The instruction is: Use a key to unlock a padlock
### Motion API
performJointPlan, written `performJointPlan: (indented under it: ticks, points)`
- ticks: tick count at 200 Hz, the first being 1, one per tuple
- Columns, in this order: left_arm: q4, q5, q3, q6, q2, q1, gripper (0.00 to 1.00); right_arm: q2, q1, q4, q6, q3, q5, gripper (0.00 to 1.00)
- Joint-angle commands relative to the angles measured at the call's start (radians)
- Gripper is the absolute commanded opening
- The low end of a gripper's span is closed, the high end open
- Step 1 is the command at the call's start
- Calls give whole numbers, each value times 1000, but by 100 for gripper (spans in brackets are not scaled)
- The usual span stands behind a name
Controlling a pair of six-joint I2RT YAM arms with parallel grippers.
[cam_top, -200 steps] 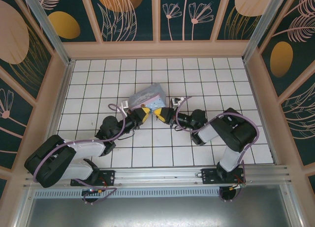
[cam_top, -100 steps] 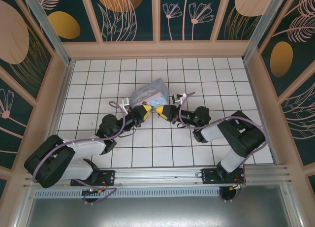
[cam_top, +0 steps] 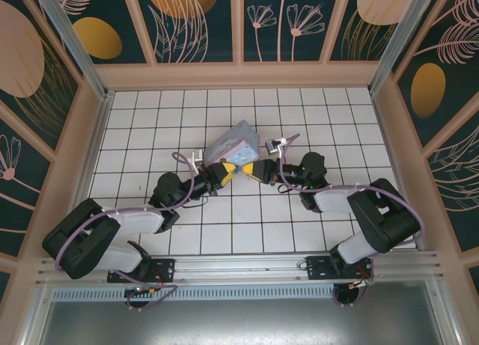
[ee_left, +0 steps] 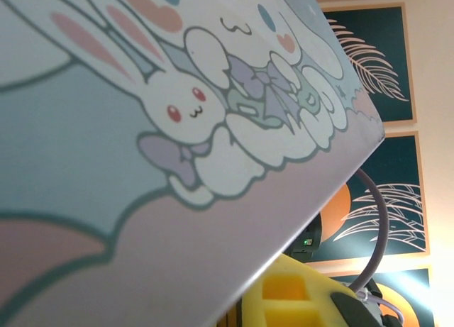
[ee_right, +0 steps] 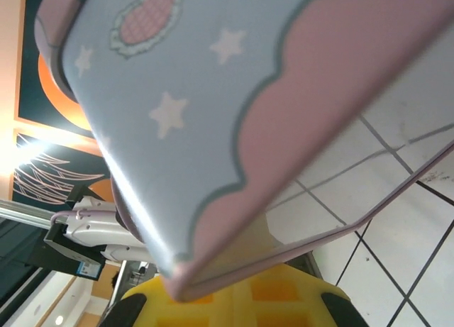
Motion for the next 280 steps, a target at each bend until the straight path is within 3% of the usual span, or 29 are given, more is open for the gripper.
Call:
performJointPlan:
  ticks: [1,60,103,133,159,182,211,232,256,280]
  points:
    - [300,183,67,-4,-26,-58,0,59,44,58,128,-26,141,0]
    - [299,160,65,-5,-33,-57,0,147,114,330,367,-77,303,0]
    - [271,170,67,1,-41,-58,0,127,92,208,301,-39,264,0]
    - [243,175,69,22,-40,-58,0,54,67,-106,104,9,223,0]
    - [241,183,77,30,-24,-58,0,140,74,87,215,58,162,0]
    - [239,182,76,24,-17,-58,0,142,65,-58,128,77,185,0]
    - [110,148,66,77,-48,-58,0,145,65,-63,112,75,196,0]
    - [-98,105,77,194,-85,-58,0,110,60,-165,57,70,227,0]
    - [-334,45,101,362,-131,-57,0,76,48,-225,20,48,250,17]
    - [-458,15,119,452,-140,-58,0,43,43,-269,0,18,272,36]
